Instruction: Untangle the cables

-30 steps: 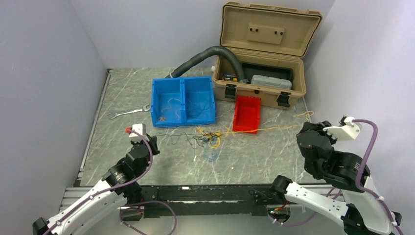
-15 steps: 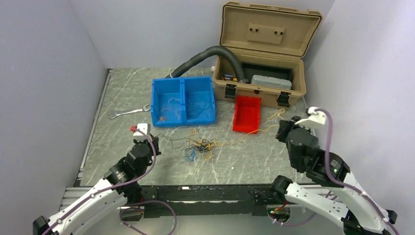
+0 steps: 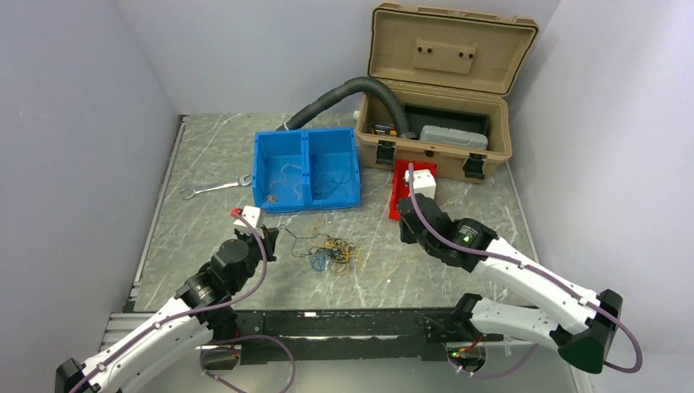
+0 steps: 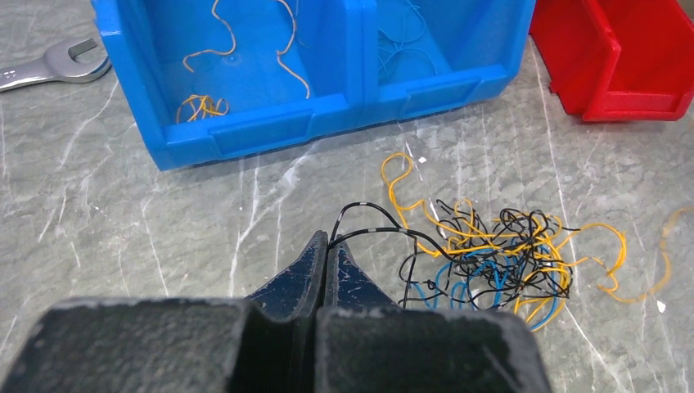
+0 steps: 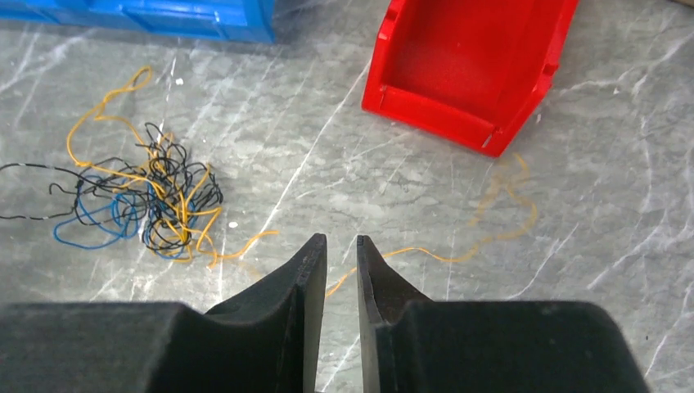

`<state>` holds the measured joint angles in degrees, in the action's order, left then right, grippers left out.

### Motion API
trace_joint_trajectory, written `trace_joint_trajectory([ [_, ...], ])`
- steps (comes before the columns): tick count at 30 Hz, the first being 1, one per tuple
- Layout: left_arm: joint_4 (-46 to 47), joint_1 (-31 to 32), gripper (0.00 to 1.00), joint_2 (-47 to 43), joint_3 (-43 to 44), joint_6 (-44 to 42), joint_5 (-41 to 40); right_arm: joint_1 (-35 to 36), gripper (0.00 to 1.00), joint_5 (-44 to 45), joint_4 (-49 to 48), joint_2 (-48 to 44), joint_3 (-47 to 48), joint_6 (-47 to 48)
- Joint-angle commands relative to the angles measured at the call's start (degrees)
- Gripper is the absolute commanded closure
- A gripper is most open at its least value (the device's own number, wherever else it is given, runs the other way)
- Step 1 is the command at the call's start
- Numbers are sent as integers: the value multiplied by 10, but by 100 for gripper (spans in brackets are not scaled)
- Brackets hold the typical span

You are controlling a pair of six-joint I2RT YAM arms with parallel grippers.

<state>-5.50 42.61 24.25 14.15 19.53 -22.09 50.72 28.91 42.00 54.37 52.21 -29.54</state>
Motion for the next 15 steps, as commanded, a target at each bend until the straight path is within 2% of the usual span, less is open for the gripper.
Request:
trace_joint_trajectory([
  [1,28,-1,100,3,2,-10,13,0,77,-21,-14,4,-6,-9],
  [3,30,-1,100,4,1,-11,15,0,67,-34,-22,0,-13,-9],
  [6,31,-1,100,7,3,-12,17,0,44,-55,-36,-9,-27,-8],
  [8,30,-1,100,11,4,-12,19,1,36,-81,-54,-15,-40,-3],
  [10,32,-1,100,13,4,-13,22,0,31,-115,-83,-18,-55,5],
  [15,32,-1,100,18,6,-14,22,0,29,-189,-166,2,-100,11],
])
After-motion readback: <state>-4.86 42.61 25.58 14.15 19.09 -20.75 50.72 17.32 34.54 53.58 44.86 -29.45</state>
